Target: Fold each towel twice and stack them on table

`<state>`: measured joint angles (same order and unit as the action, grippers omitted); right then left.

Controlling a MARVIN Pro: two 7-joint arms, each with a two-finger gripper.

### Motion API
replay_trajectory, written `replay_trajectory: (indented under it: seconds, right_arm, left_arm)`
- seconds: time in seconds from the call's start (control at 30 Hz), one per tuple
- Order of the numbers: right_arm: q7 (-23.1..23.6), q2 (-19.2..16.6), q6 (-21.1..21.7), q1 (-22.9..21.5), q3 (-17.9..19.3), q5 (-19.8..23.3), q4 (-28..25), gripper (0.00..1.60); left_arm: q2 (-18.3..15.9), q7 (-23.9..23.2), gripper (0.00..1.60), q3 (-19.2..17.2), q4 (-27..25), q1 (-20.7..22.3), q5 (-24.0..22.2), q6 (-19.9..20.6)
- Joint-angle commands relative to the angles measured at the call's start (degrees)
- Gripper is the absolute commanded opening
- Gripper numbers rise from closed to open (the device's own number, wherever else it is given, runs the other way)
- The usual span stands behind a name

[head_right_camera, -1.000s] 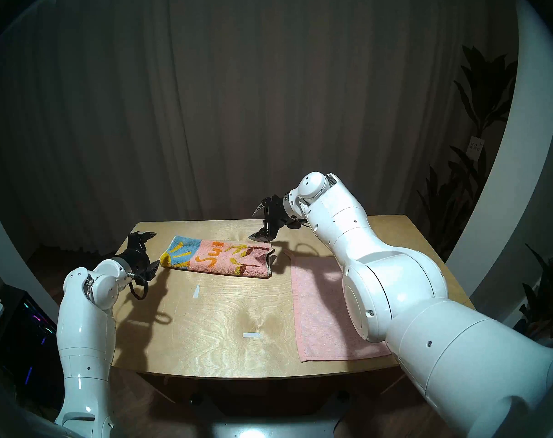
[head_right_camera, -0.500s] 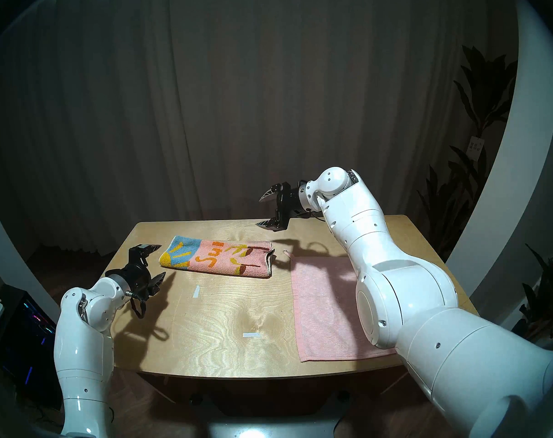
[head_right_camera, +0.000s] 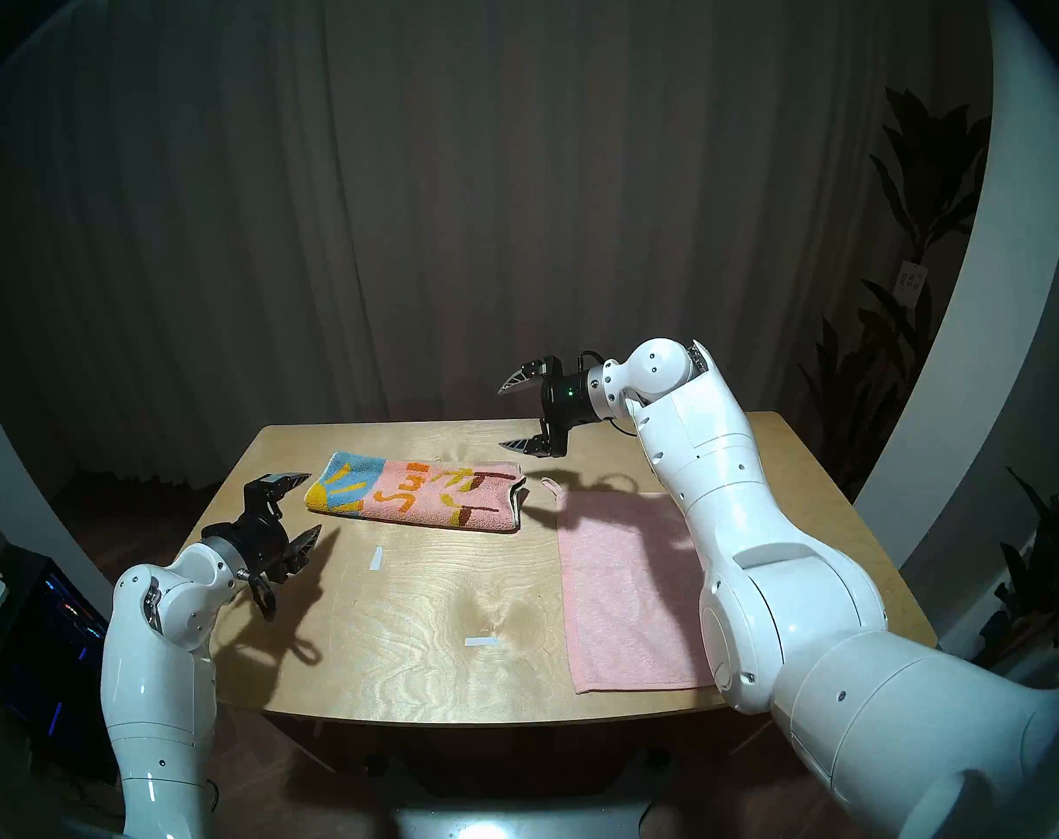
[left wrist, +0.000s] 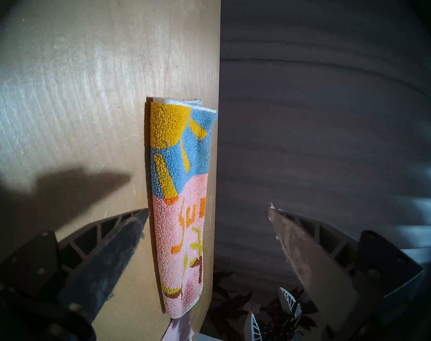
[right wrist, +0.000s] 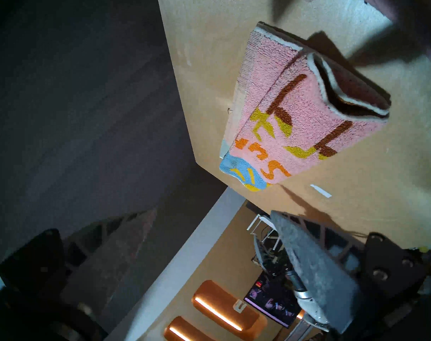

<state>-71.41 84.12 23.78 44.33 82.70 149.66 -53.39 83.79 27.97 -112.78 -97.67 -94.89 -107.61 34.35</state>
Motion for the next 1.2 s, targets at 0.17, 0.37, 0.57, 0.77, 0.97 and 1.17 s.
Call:
replay_trajectory:
  seconds: [0.17, 0.37, 0.57, 0.77, 0.97, 1.17]
  right_arm:
    - [3.47, -3.38, 9.7, 7.86, -0.1, -0.66, -10.63, 1.6]
    - [6.19, -4.71, 14.33, 11.27, 0.25, -1.89, -15.16, 1.6]
    - [9.62, -6.0, 18.55, 15.27, 1.22, -4.08, -20.2, 1.6]
    - [13.5, -6.7, 22.65, 18.35, 2.16, -7.23, -24.39, 1.6]
    - [18.44, -6.56, 25.53, 21.76, 3.73, -11.23, -28.53, 1.6]
    - [23.18, -5.43, 26.27, 25.24, 5.68, -15.97, -33.33, 1.6]
  left_arm:
    - [-1.34, -1.09, 1.6, 0.62, -0.63, 3.72, 0.23, 0.85]
    - [-1.84, -0.8, 1.6, 1.67, 0.4, 4.53, 0.38, 1.49]
    - [-2.56, -0.16, 1.6, 2.7, 2.46, 5.6, 0.95, 1.76]
    - [-3.35, -0.11, 1.6, 3.34, 4.12, 6.06, 1.88, 2.43]
    - [-4.23, 0.07, 1.6, 3.98, 5.7, 7.02, 2.93, 2.95]
    - [-4.84, 0.49, 1.6, 4.53, 8.18, 8.88, 4.61, 2.18]
